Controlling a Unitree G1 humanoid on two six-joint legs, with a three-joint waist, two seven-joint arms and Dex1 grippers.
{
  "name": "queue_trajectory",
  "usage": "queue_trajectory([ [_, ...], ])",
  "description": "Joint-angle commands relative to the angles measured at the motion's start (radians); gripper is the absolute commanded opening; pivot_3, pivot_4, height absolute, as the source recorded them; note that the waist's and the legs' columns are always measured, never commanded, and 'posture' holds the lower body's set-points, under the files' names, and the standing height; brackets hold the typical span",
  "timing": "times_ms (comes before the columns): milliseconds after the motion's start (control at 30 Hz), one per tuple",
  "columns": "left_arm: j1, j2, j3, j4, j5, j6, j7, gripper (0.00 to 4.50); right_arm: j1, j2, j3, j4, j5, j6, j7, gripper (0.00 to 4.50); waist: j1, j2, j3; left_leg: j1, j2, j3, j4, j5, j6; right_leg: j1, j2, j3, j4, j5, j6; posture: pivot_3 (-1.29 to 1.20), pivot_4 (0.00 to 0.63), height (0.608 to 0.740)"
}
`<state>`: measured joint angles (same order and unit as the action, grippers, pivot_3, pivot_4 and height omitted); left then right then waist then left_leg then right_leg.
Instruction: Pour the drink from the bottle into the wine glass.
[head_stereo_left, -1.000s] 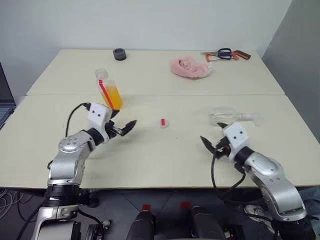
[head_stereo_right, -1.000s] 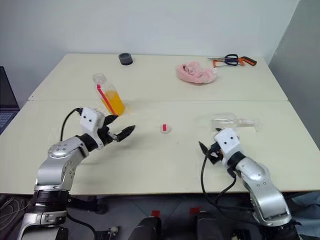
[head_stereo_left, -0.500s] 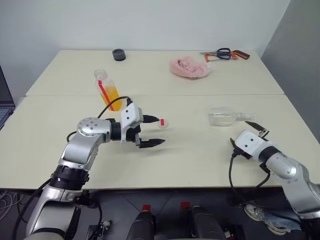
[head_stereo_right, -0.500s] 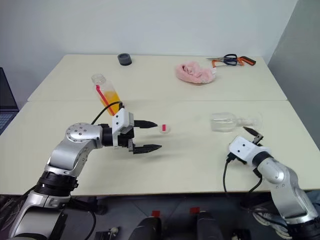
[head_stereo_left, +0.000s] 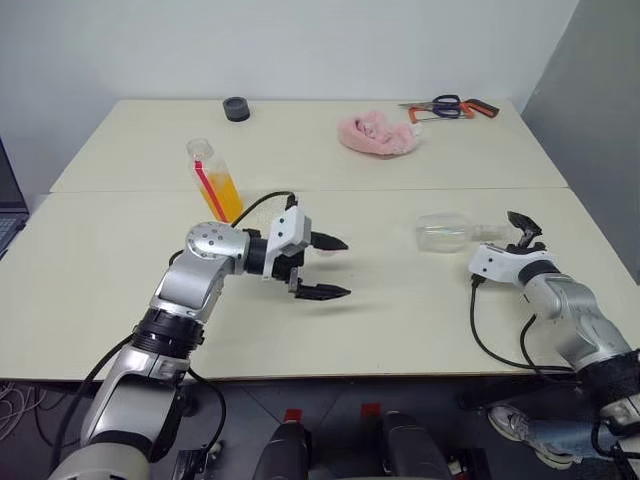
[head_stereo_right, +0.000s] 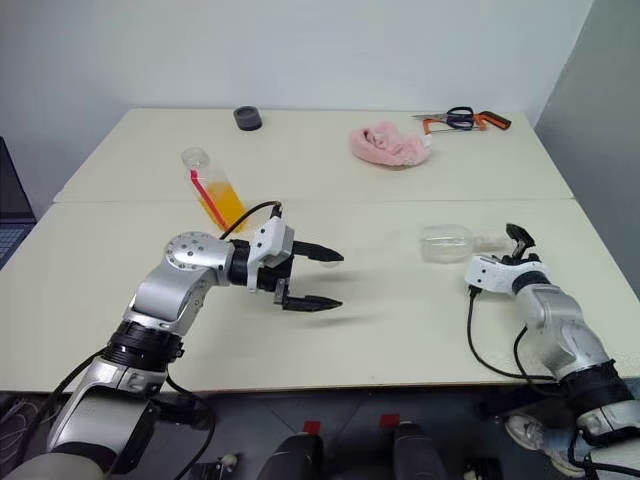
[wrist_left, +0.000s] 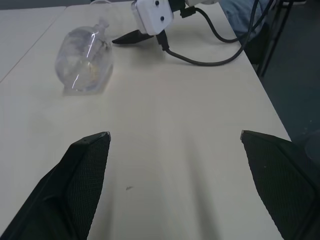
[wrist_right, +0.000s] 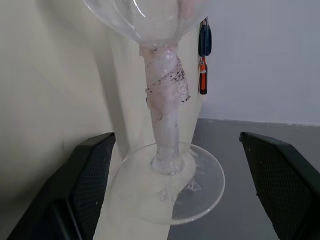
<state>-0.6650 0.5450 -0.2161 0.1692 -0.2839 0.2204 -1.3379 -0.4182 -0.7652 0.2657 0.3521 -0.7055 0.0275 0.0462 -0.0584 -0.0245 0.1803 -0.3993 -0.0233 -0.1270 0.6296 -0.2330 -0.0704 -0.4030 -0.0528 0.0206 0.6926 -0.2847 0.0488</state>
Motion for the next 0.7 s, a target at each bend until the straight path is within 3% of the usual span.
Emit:
queue_trajectory([
  [33,-0.023,-0.008,0.0,0.001,0.005,-0.021,-0.004,4.46,-0.071,0.021,0.021,0.098,-0.035,-0.037,-0.061,4.24,-0.001,0.0,0.0,0.0,0.0,0.0,0.0,0.0,0.0,0.0,0.0,0.0,0.0,0.0,0.0,0.0,0.15,0.74],
  [200,-0.032,-0.009,0.004,0.029,0.016,-0.037,-0.006,4.46,-0.165,0.066,0.069,0.254,-0.059,-0.079,-0.102,4.24,-0.007,0.0,0.0,0.001,0.0,0.001,0.0,0.0,0.0,0.0,0.0,0.001,0.001,0.0,0.0,0.0,0.15,0.74],
  [267,-0.03,-0.006,0.008,0.037,0.02,-0.041,-0.003,4.5,-0.186,0.081,0.08,0.296,-0.062,-0.09,-0.106,3.87,-0.008,0.0,0.0,0.001,0.0,0.001,0.0,0.0,0.0,0.0,0.0,0.001,0.001,0.0,0.0,0.0,0.15,0.74],
  [333,-0.026,-0.002,0.012,0.041,0.023,-0.042,0.003,4.5,-0.202,0.097,0.09,0.327,-0.064,-0.095,-0.109,3.36,-0.009,0.0,0.0,0.001,0.0,0.001,0.0,0.0,0.0,0.0,0.0,0.001,0.001,0.0,0.0,0.0,0.15,0.74],
  [633,0.009,0.032,0.044,0.028,0.018,-0.013,0.045,4.5,-0.148,0.135,0.082,0.224,-0.052,-0.074,-0.085,0.22,-0.027,-0.001,-0.001,0.001,0.001,0.0,0.0,0.0,0.0,0.0,0.001,0.001,0.001,0.0,0.0,0.0,0.15,0.74],
  [700,0.022,0.042,0.055,0.018,0.015,0.003,0.059,4.5,-0.14,0.14,0.076,0.189,-0.046,-0.07,-0.072,0.17,-0.028,-0.002,-0.001,0.001,0.002,0.0,0.0,0.0,0.0,0.0,0.002,0.001,0.002,0.0,0.0,0.0,0.15,0.74],
])
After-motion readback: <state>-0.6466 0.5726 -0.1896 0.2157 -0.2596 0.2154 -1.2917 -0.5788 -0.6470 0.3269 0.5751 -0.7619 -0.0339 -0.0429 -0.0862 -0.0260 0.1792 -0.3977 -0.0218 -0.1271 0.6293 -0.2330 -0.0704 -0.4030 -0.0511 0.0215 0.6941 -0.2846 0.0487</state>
